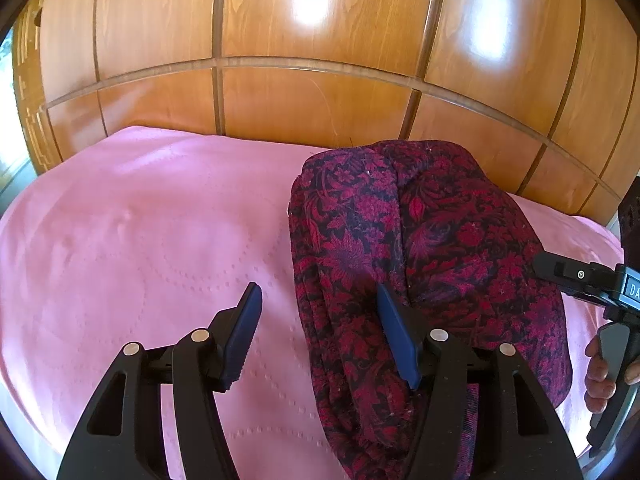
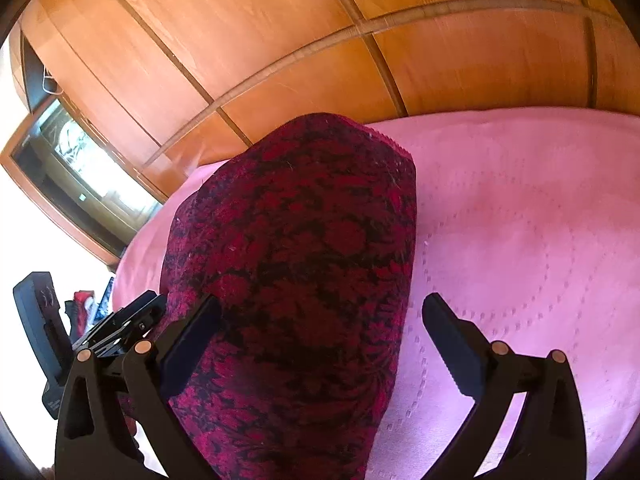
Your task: Fold small clothes
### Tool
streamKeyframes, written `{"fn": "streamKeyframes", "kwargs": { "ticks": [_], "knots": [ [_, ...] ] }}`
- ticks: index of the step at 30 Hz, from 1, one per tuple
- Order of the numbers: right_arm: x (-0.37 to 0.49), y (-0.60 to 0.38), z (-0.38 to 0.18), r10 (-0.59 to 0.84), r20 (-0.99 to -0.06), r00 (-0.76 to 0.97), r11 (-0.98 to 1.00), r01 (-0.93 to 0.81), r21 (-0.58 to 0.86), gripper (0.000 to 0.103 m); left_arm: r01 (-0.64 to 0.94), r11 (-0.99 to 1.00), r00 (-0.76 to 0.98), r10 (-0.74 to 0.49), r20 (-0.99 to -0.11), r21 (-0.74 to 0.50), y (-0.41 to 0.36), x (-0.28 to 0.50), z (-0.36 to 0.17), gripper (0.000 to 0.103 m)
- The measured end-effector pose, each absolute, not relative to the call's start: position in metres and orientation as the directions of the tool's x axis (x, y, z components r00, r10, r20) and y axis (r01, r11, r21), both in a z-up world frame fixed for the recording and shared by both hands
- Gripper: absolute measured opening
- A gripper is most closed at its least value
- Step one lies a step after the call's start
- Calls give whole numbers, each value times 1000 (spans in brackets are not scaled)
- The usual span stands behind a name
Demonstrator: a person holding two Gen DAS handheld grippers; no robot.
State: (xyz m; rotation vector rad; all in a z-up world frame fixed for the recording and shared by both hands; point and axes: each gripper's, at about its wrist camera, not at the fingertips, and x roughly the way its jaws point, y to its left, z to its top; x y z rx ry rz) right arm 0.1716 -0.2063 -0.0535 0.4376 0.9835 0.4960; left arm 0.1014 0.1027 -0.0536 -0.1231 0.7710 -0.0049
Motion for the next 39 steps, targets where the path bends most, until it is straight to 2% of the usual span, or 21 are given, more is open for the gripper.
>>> {"fn": "streamKeyframes", "kwargs": {
  "ticks": [12,22,28,34,36,37,39],
  "knots": [
    [174,-213,-70,649,-637,415,742,-159,652,101,-46,988,704,-72,-706,-147,109,106,-64,66],
    [179,-214,-88,747,-572,338,647,-172,743,101,-1,941,672,-250,-697,-339,135,111,-85,66],
    [190,-210,-96,786,-544,292,608,-208,766,101,80,886,647,-395,-653,-457,149,115,-96,56],
    [201,-201,-102,821,-515,246,566,-234,790,101,83,784,619,-524,-585,-615,168,119,-116,55],
    [201,-200,-101,819,-517,251,569,-233,789,100,86,734,610,-573,-547,-673,173,119,-123,50],
    [197,-200,-96,815,-517,261,574,-238,783,98,91,712,608,-594,-527,-696,173,118,-125,45],
    [191,-201,-87,811,-513,282,577,-247,778,84,119,686,609,-621,-493,-718,171,114,-125,42]
  ]
}}
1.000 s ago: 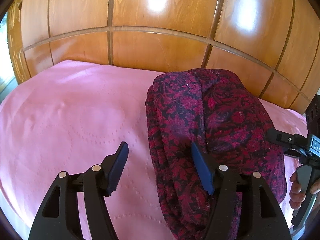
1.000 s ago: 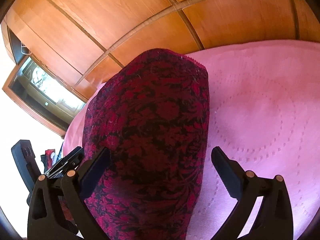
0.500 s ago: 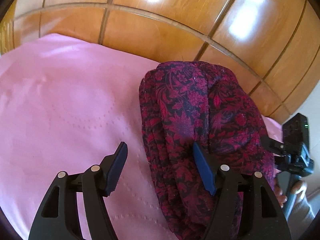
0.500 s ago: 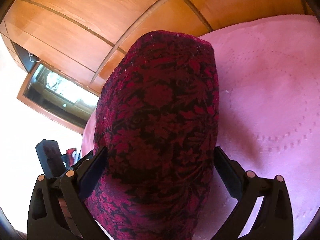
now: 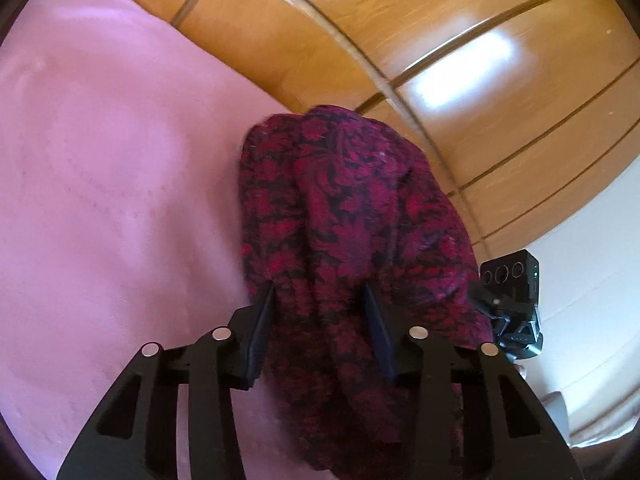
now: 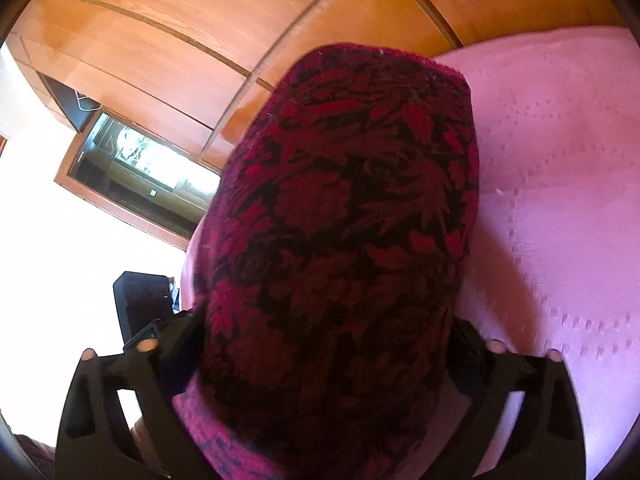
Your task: Fold small clothes
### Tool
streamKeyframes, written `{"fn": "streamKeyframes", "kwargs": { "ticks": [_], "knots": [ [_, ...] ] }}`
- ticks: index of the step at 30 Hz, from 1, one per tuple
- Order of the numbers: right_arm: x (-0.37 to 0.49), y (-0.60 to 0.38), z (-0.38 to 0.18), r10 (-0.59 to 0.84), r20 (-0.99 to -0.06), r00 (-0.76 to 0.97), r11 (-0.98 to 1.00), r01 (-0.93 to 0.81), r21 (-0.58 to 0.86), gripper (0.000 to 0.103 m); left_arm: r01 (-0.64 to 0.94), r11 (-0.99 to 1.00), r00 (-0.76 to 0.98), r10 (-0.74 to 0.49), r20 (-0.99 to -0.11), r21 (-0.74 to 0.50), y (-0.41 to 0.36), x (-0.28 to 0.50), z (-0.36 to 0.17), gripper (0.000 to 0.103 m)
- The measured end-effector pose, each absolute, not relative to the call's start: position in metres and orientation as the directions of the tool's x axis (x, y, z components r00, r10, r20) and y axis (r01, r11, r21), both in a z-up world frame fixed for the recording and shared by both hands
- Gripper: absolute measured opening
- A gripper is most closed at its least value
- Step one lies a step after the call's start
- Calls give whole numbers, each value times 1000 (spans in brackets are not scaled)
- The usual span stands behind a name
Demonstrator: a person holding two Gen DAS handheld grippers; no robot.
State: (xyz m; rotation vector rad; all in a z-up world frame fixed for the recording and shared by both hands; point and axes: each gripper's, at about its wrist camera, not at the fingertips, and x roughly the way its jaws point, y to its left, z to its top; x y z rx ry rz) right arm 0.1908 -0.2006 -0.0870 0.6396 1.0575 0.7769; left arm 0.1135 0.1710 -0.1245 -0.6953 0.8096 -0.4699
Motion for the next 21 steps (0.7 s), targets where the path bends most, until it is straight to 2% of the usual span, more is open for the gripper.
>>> {"fn": "streamKeyframes", "kwargs": {
  "ticks": [5,12,17,21],
  "knots": [
    [164,-211,-55,829,-453,327,545,-291,787,74,186,650,609,-665,-432,-737,155,100,-108,42],
    [114,-282,-11,785,-403,471,574,-309,758,73,352,590,521,-768,-372,-726,78,107,-67,42],
    [72,-373,-4,663,-418,621,643,-186,743,73,460,565,398,-821,-409,-685,-22,128,-49,41],
    [44,-438,-18,544,-450,708,673,-48,738,72,527,560,299,-826,-478,-639,-112,145,-43,41]
  ]
}}
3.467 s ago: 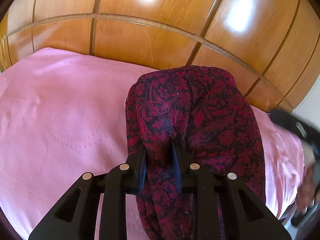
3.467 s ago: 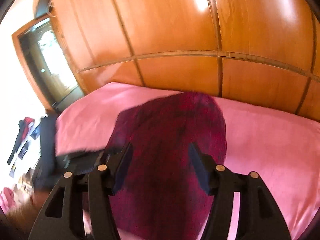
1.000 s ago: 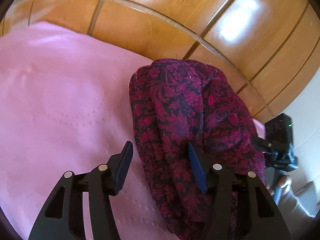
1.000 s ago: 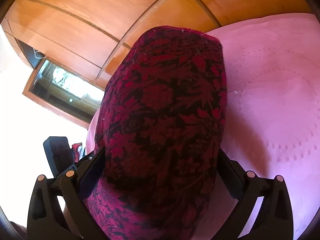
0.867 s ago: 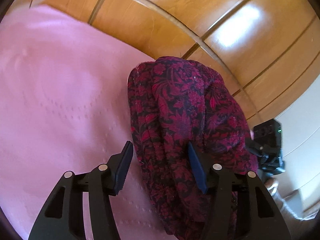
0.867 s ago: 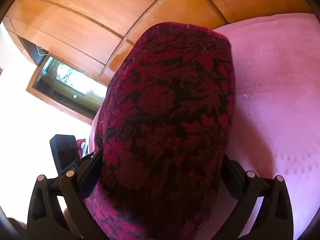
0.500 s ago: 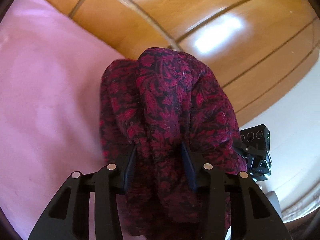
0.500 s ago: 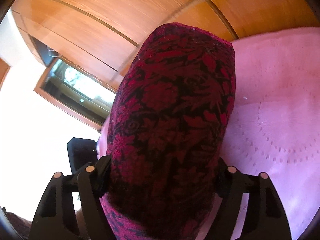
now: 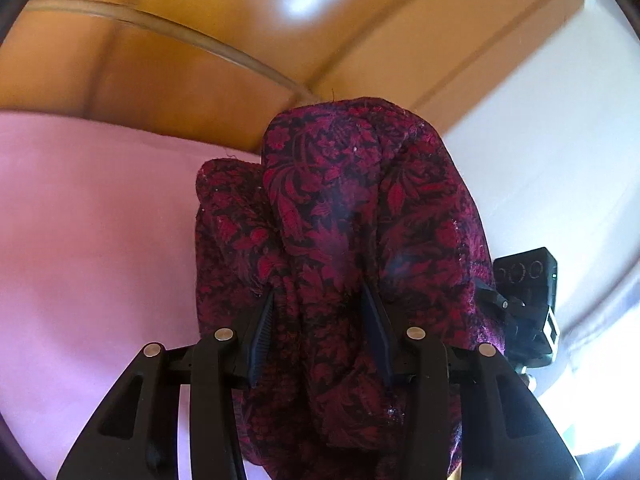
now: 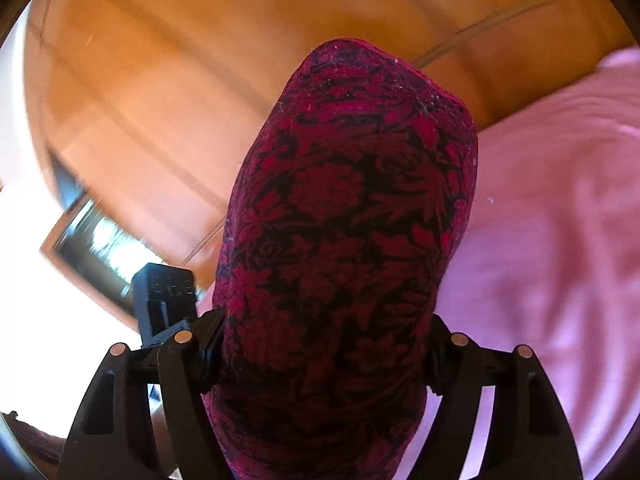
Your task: Fold small clothes
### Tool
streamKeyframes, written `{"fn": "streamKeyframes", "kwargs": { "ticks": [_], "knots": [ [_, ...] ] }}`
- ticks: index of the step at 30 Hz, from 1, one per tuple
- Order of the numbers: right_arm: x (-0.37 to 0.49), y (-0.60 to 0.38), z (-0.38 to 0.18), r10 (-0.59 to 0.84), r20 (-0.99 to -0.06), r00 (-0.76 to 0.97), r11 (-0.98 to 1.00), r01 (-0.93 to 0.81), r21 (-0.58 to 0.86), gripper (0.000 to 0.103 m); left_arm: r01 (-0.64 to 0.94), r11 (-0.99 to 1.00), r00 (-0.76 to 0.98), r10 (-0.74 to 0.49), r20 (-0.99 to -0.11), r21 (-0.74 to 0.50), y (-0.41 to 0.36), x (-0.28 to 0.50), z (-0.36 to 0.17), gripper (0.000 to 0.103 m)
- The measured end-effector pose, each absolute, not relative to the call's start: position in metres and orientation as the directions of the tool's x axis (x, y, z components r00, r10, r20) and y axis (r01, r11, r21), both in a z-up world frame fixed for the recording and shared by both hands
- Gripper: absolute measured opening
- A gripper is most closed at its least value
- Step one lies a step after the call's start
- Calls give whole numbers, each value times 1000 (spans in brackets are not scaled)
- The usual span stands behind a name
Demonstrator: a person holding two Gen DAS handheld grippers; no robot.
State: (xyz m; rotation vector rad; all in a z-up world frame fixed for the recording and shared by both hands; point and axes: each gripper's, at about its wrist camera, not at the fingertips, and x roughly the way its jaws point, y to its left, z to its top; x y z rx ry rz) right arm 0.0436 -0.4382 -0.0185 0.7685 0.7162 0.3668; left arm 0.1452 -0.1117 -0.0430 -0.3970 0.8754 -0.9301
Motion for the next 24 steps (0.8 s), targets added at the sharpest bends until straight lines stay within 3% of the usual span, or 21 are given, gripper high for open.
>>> {"fn": "streamKeyframes", "kwargs": {
  "ticks": [4,6,10,14,16,19,24],
  "knots": [
    [22,-483,-57,419,-554,720,696,137,705,73,553,636,250,-743,-620,-539,-185,154,-57,40],
    [17,-488,-81,399,-602,692,693,202,692,74,580,706,283,-643,-711,-407,-212,150,-72,40],
    [2,-489,-88,362,-604,710,696,226,682,83,592,736,347,-601,-720,-329,-219,134,-73,41],
    [1,-477,-52,219,-674,705,808,257,531,86,591,784,451,-517,-727,-191,-219,109,-60,39],
    [-2,-469,-20,90,-663,744,867,269,419,80,584,797,481,-491,-726,-152,-218,109,-60,38],
    [-1,-449,11,20,-635,772,914,243,324,70,557,812,476,-483,-735,-173,-218,125,-58,38],
    [29,-418,-13,1,-742,670,952,226,205,60,539,838,524,-412,-746,-85,-222,134,-59,38]
  ]
}}
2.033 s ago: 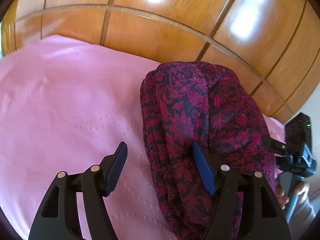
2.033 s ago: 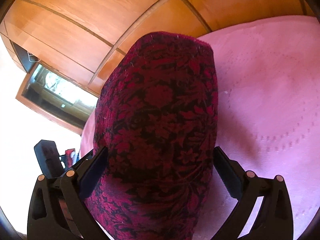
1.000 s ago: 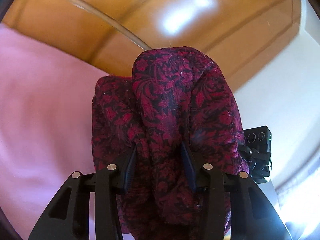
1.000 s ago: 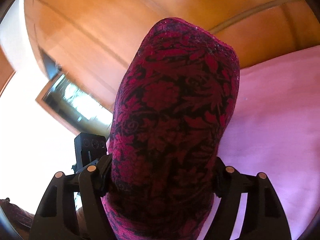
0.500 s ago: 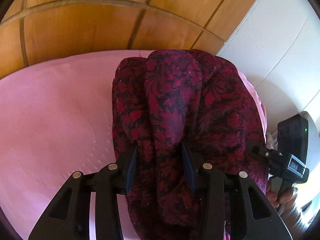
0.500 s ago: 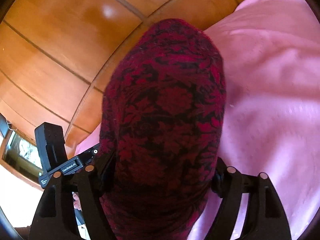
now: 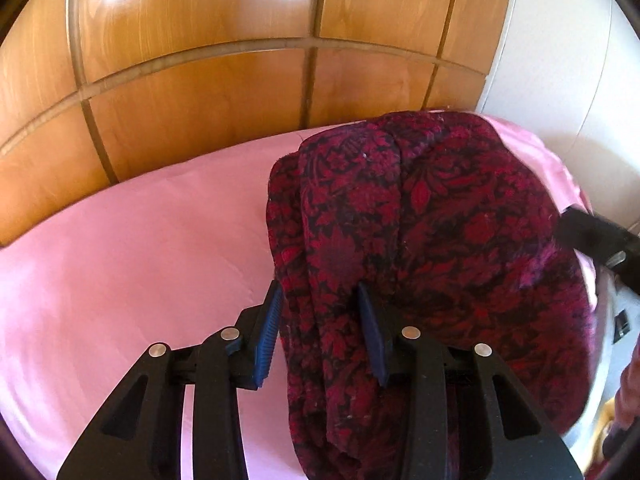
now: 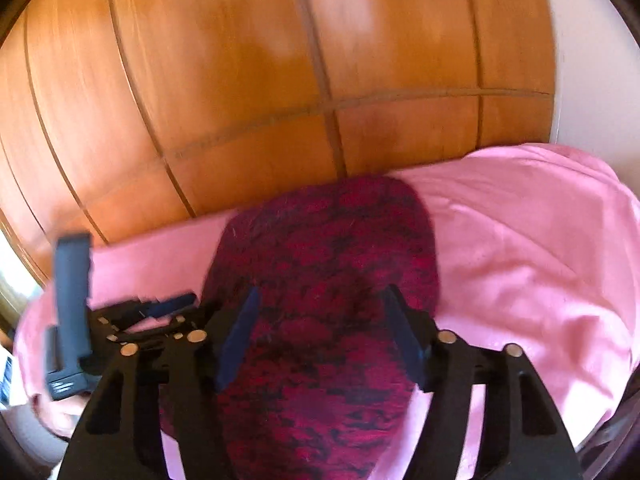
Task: Fold small clothes
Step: 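Press the folded bundle flat with the right gripper and release it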
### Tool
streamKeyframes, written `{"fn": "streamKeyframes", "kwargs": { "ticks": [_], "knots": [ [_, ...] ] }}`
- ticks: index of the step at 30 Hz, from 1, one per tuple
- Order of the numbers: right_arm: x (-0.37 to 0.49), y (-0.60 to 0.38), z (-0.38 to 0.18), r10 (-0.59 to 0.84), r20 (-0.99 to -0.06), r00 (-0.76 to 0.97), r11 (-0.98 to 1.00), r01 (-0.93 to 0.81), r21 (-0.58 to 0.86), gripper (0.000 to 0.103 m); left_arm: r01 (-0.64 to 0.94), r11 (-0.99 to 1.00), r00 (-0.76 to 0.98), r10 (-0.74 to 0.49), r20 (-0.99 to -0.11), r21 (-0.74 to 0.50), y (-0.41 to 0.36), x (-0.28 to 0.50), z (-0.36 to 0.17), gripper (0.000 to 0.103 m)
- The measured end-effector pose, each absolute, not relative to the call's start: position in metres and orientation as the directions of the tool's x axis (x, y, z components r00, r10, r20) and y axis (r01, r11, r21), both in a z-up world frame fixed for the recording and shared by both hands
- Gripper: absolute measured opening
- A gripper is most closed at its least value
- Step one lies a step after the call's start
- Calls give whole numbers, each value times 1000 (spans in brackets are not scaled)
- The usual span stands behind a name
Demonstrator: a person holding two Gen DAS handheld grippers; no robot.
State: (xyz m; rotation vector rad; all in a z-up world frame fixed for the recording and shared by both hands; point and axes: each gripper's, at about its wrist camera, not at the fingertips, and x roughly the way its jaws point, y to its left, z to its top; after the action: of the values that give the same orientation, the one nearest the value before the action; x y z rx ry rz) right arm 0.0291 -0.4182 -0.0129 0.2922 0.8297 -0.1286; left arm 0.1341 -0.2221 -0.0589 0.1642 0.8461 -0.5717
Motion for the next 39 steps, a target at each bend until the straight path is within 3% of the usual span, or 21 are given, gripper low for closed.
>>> {"fn": "streamKeyframes", "kwargs": {
  "ticks": [4,7,12,16,17,20,27,36,39],
  "knots": [
    [55,-394,-53,-65,-782,620,961,250,118,61,494,867,551,-366,-750,-60,-209,140,-70,38],
    [54,-385,-53,-96,-775,625,966,247,79,61,462,877,536,-391,-748,-128,-196,144,-75,38],
    [38,-383,-46,-99,-761,641,966,245,81,63,463,884,588,-363,-723,-68,-202,126,-68,39],
    [26,-377,-36,-151,-742,653,958,281,52,68,425,902,609,-352,-711,-83,-194,122,-58,61],
    [23,-377,-33,-151,-740,655,954,292,64,77,413,906,615,-353,-705,-94,-189,120,-55,66],
    [16,-379,-28,-136,-744,654,940,323,113,89,403,910,630,-350,-693,-94,-183,117,-49,68],
    [-9,-374,-14,-153,-726,670,916,371,150,94,382,920,677,-342,-652,-86,-175,104,-35,72],
    [-38,-351,4,-231,-695,681,916,394,82,97,368,926,713,-336,-615,-79,-163,88,-23,72],
    [-49,-337,8,-268,-678,684,911,409,52,98,361,929,724,-336,-602,-84,-156,80,-20,80]
  ]
}}
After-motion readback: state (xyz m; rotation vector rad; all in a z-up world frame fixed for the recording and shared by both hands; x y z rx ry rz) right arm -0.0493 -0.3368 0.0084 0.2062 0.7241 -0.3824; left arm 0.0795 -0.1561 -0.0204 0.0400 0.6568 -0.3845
